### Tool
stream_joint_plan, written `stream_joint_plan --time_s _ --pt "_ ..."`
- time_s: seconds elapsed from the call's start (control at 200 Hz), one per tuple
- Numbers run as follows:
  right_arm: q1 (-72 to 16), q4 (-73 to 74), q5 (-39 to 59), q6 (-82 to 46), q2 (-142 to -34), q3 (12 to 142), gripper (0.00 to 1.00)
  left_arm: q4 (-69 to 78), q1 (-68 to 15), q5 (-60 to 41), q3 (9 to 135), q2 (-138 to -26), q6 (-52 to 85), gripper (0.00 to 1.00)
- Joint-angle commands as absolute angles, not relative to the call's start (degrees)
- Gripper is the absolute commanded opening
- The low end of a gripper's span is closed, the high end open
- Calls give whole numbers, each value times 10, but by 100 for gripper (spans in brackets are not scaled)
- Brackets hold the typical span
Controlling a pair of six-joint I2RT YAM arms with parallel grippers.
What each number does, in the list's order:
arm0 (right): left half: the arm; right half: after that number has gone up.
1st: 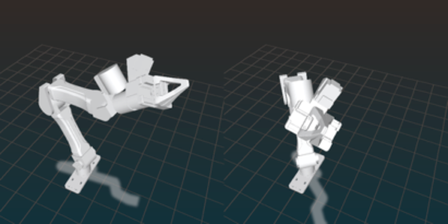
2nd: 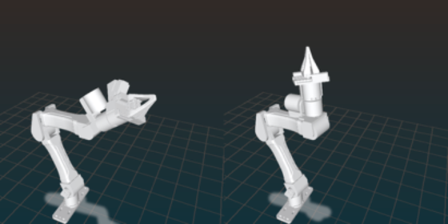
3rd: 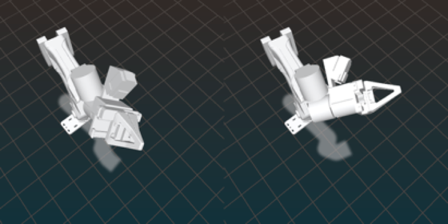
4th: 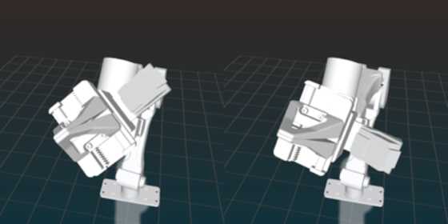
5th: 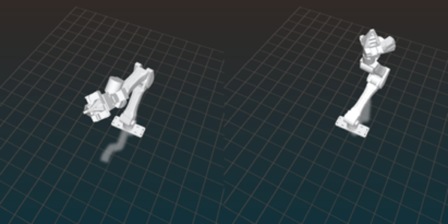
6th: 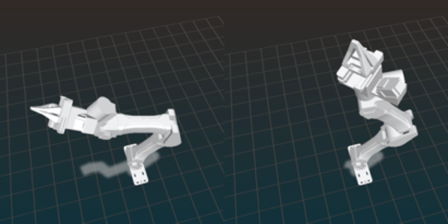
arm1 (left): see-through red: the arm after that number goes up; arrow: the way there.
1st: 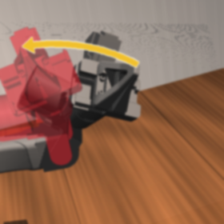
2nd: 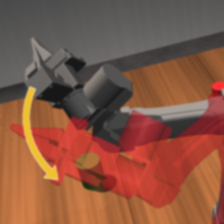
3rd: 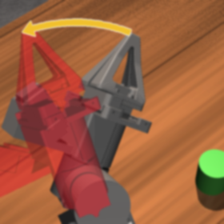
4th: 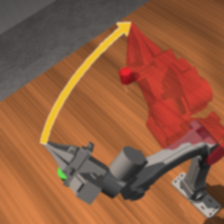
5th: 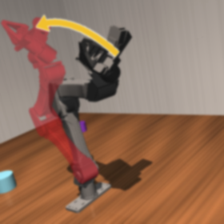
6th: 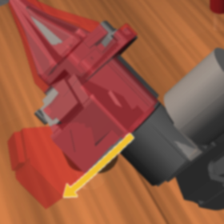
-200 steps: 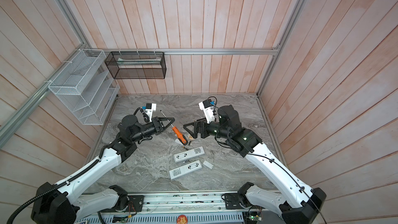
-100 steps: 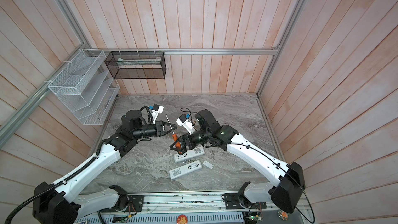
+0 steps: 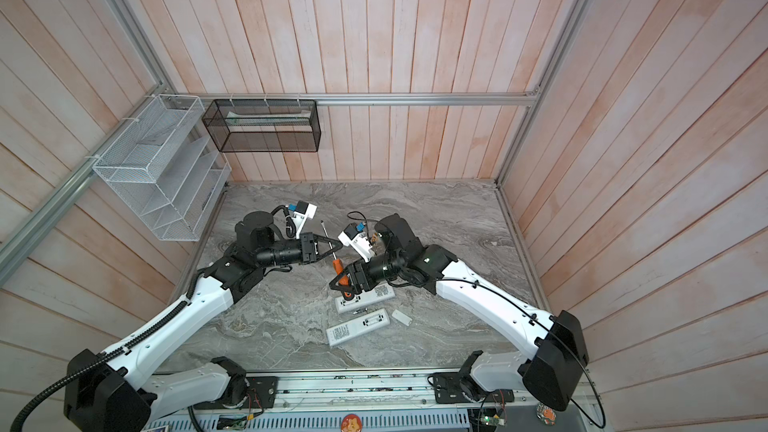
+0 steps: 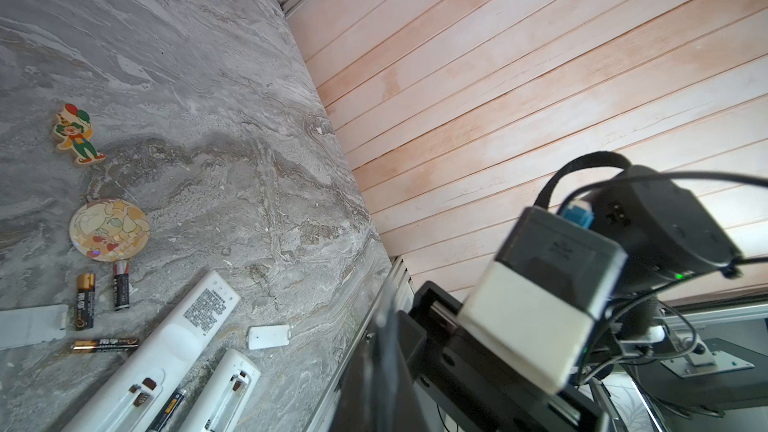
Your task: Unload the batteries from the remote control
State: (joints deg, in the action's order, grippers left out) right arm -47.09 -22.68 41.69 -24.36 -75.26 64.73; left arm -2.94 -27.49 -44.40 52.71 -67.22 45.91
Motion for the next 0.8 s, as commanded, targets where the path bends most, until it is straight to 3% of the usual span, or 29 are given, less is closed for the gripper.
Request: stream_joint_plan --time_s 0.0,0.19,0.37,0.395,0.495,0.57,0.685,0.795 --pt "-474 -218 431 -243 -762 642 48 -2 -269 -441 526 -669 460 0" --pt "-475 -215 428 -248 -766 643 30 -3 -269 -436 526 -667 459 0" --pt "-474 -210 403 -261 -763 645 21 -14 -266 -425 526 -663 452 0" --pt "-474 -211 398 -262 -763 646 20 -18 -265 -422 526 -662 451 5" --pt "-466 -221 378 -266 -761 648 18 -33 -259 -410 526 -654 445 46" --pt "-449 -231 366 -270 -756 646 18 -43 -252 -402 526 -643 437 63" --pt "-410 -252 333 -274 -741 640 17 -68 -246 -375 527 -617 415 83" --pt "-356 -288 299 -274 -727 637 16 -100 -236 -360 526 -598 397 89"
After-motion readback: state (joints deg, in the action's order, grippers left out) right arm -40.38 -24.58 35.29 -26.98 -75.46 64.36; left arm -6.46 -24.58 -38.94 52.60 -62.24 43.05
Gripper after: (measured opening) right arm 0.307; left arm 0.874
